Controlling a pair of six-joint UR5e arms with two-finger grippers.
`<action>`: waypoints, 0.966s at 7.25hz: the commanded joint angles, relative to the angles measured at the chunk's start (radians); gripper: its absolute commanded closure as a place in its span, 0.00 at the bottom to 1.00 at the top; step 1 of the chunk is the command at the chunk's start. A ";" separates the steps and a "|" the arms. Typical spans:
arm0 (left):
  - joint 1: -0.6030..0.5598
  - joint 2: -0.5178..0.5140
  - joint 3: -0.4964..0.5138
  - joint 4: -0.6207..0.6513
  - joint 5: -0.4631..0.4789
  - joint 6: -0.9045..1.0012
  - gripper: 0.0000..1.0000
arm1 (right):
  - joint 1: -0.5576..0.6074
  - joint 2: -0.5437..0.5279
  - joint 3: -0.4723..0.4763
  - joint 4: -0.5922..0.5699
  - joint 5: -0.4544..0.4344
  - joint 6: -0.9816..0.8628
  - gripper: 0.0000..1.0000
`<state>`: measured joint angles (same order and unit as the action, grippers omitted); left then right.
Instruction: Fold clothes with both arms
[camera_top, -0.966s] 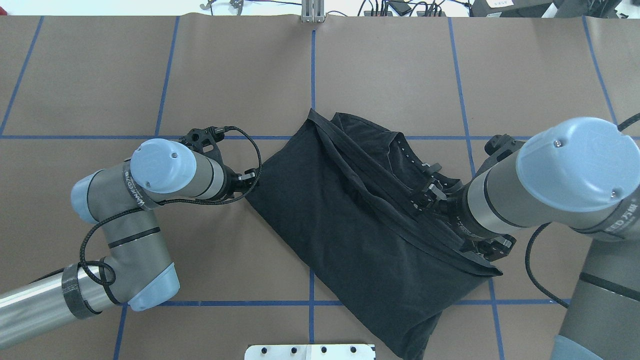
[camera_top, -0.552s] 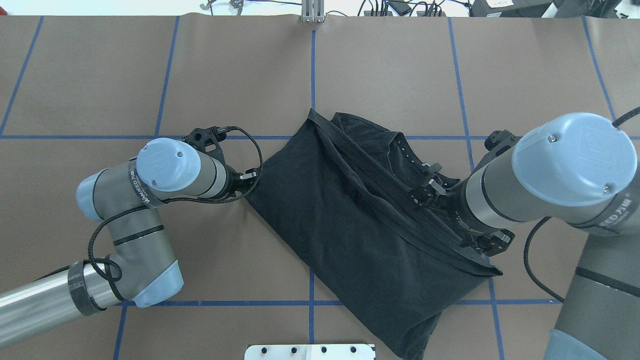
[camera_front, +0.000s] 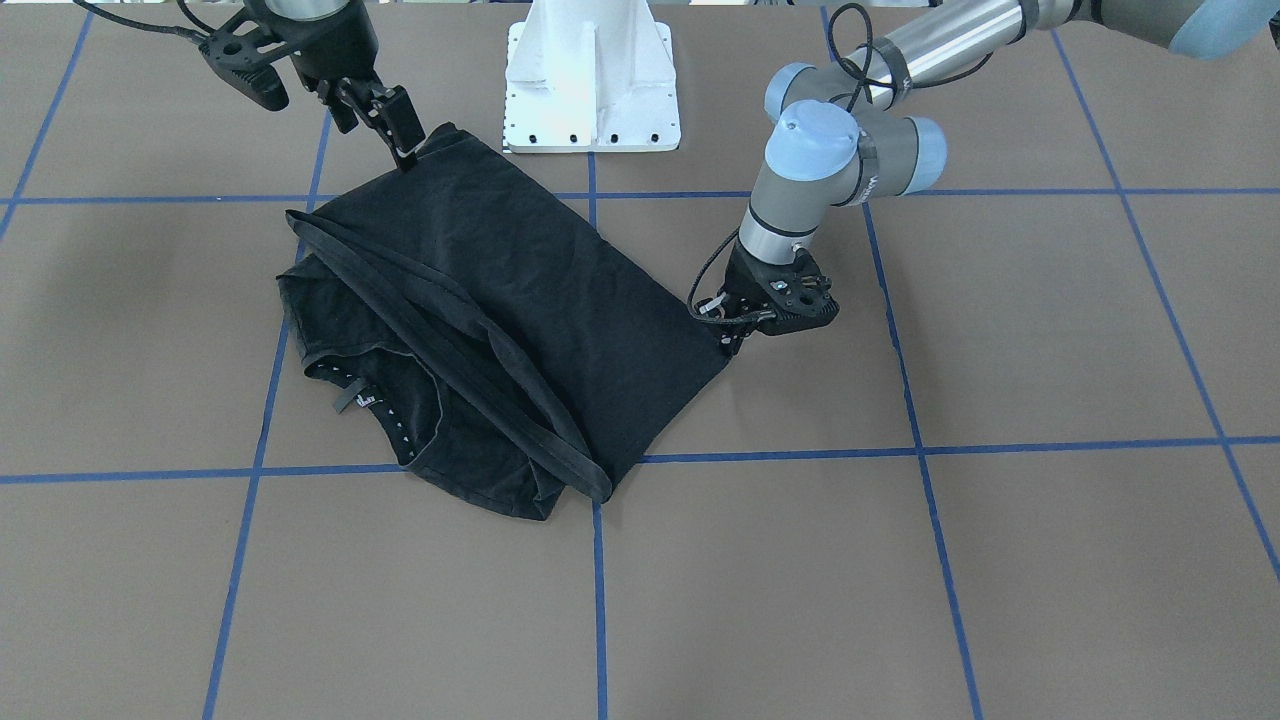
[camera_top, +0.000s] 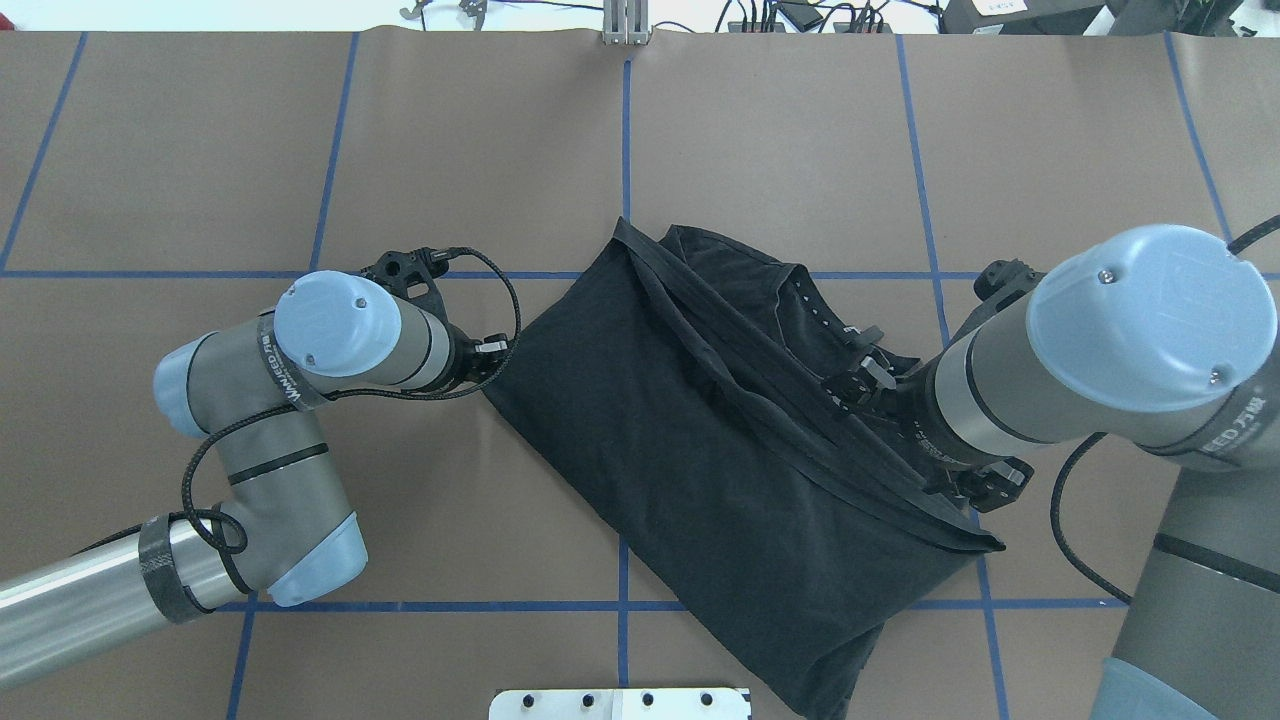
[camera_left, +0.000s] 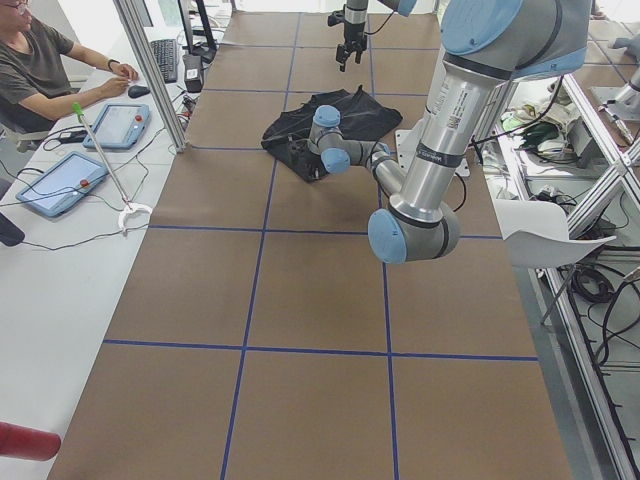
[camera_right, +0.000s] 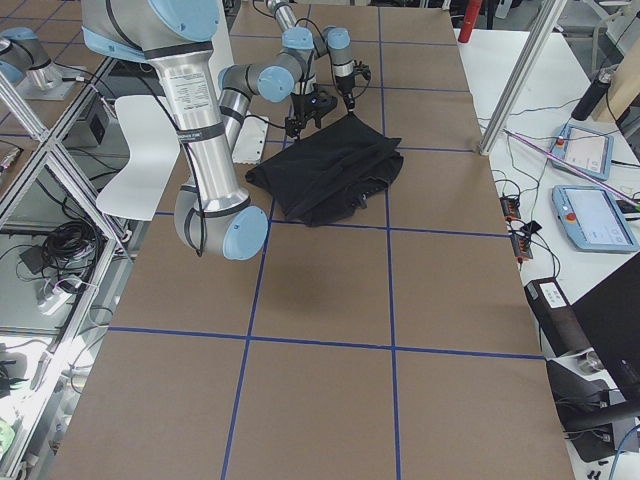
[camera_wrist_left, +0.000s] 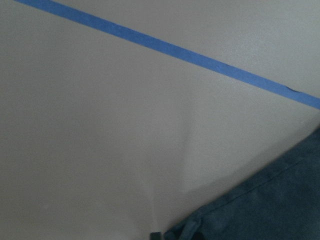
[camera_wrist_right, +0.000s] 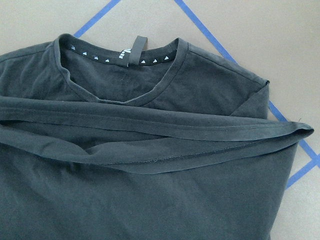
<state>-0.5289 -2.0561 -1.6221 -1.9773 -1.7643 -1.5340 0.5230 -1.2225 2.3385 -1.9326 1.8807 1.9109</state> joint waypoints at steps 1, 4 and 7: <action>-0.017 -0.006 0.001 0.000 0.000 0.002 1.00 | 0.000 -0.005 -0.002 0.000 0.000 0.000 0.00; -0.218 -0.153 0.196 -0.011 -0.003 0.207 1.00 | 0.000 0.003 -0.002 0.000 0.000 0.000 0.00; -0.305 -0.470 0.765 -0.352 -0.001 0.230 1.00 | 0.006 0.005 -0.002 0.006 -0.002 0.003 0.00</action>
<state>-0.8036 -2.4155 -1.0662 -2.1974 -1.7668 -1.3160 0.5255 -1.2186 2.3379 -1.9316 1.8803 1.9146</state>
